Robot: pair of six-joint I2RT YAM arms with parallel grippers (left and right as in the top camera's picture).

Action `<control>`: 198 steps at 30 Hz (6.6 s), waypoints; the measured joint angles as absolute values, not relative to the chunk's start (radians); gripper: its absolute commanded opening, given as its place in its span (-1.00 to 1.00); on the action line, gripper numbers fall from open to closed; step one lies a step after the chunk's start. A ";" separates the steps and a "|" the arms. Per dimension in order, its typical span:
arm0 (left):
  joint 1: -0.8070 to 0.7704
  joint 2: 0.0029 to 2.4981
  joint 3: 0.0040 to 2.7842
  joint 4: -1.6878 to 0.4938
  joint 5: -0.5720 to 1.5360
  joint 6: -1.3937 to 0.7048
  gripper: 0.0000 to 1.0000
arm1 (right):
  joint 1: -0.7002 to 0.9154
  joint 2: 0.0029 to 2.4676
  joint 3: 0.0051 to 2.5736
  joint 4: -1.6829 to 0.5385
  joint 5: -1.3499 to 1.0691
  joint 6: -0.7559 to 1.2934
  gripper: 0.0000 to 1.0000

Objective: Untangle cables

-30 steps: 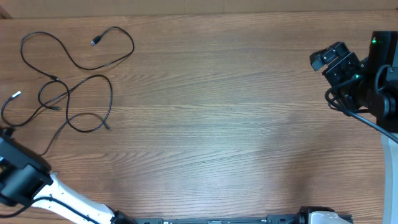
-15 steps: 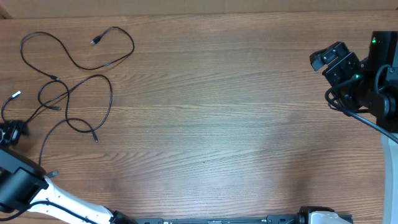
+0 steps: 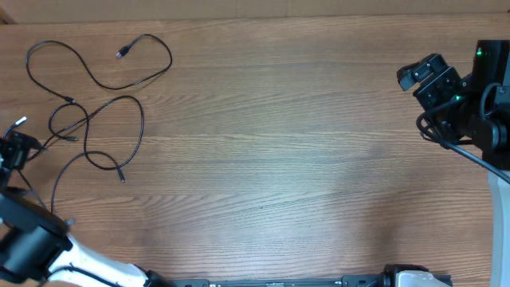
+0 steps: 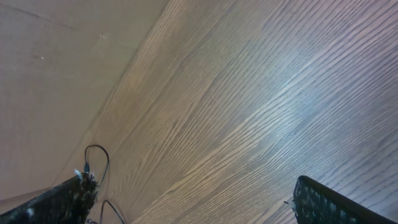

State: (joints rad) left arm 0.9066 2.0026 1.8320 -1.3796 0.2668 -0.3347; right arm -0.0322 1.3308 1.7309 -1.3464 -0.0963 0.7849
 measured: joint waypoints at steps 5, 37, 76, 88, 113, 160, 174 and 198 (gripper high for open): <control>0.892 1.848 1.851 -1.395 0.296 -0.340 0.99 | -0.032 1.331 1.731 -1.346 -0.097 0.785 1.00; 0.345 1.814 1.190 -0.949 -0.110 -0.463 0.51 | -0.032 1.331 1.731 -1.347 -0.097 0.785 1.00; 0.345 1.814 1.200 -1.085 -0.506 -0.620 -0.91 | -0.032 1.331 1.731 -1.346 -0.097 0.785 1.00; 0.377 1.814 1.222 -1.168 -0.537 -0.754 -0.85 | -0.032 1.331 1.731 -1.347 -0.097 0.785 1.00; 0.303 1.576 1.209 -1.126 -0.118 -0.542 0.74 | -0.032 1.331 1.731 -1.347 -0.097 0.785 1.00; -0.236 0.799 1.048 -1.153 0.164 -0.446 0.99 | -0.032 1.331 1.731 -1.346 -0.096 0.785 1.00; -0.215 0.350 0.594 -0.594 0.330 0.114 0.99 | -0.032 1.331 1.731 -1.346 -0.096 0.785 1.00; -0.033 0.062 0.163 -0.225 0.345 0.175 0.99 | -0.032 1.331 1.731 -1.346 -0.097 0.785 1.00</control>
